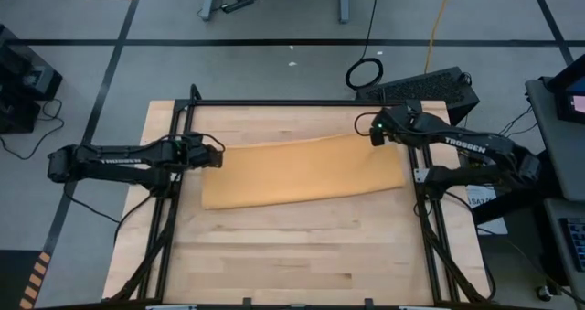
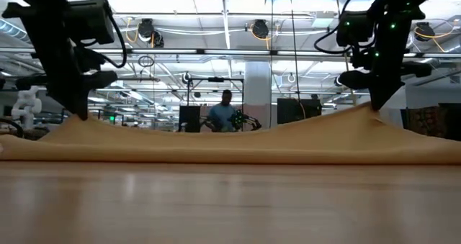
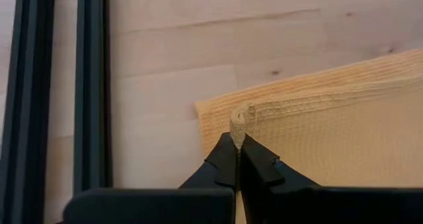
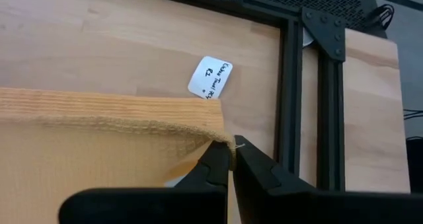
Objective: Roll towel into tight, uniform cylinder
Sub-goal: Roll the orange towel
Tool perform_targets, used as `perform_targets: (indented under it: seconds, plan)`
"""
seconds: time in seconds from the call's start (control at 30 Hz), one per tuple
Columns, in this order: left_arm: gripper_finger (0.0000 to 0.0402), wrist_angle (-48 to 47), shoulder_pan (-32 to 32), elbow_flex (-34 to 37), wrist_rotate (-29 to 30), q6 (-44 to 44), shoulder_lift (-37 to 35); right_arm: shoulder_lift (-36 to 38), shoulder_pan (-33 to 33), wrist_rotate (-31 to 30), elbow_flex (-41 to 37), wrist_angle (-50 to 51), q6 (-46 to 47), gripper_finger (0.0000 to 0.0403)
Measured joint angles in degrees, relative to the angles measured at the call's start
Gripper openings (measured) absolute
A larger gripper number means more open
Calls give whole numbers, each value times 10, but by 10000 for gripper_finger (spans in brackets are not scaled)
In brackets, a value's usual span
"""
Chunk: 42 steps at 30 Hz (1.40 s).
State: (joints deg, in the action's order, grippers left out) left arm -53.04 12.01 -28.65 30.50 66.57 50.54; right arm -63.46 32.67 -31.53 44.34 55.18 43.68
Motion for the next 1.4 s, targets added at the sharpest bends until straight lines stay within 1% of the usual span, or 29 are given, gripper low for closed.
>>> perform_targets:
  seconds: [0.17,0.37,0.63,0.77,0.97,1.13,1.23,1.4]
  plan:
    - [5,2,0,1,17,0,0,-19,0,0,0,-10,0,0]
    - [6,1,0,1,22,0,0,-38,0,0,0,-10,0,0]
    - [6,1,0,1,44,0,1,-48,0,-11,0,0,0,11]
    - [7,2,0,1,50,-23,1,-48,0,-19,0,1,0,16]
    - [7,2,0,1,50,-26,1,-48,0,-29,0,9,1,31]
    - [7,9,0,1,58,-25,1,-48,0,-29,0,7,1,56]
    - [18,23,0,1,73,-28,1,-48,0,-29,0,9,1,76]
    - [63,45,0,1,76,-29,1,-47,0,-27,0,12,4,106]
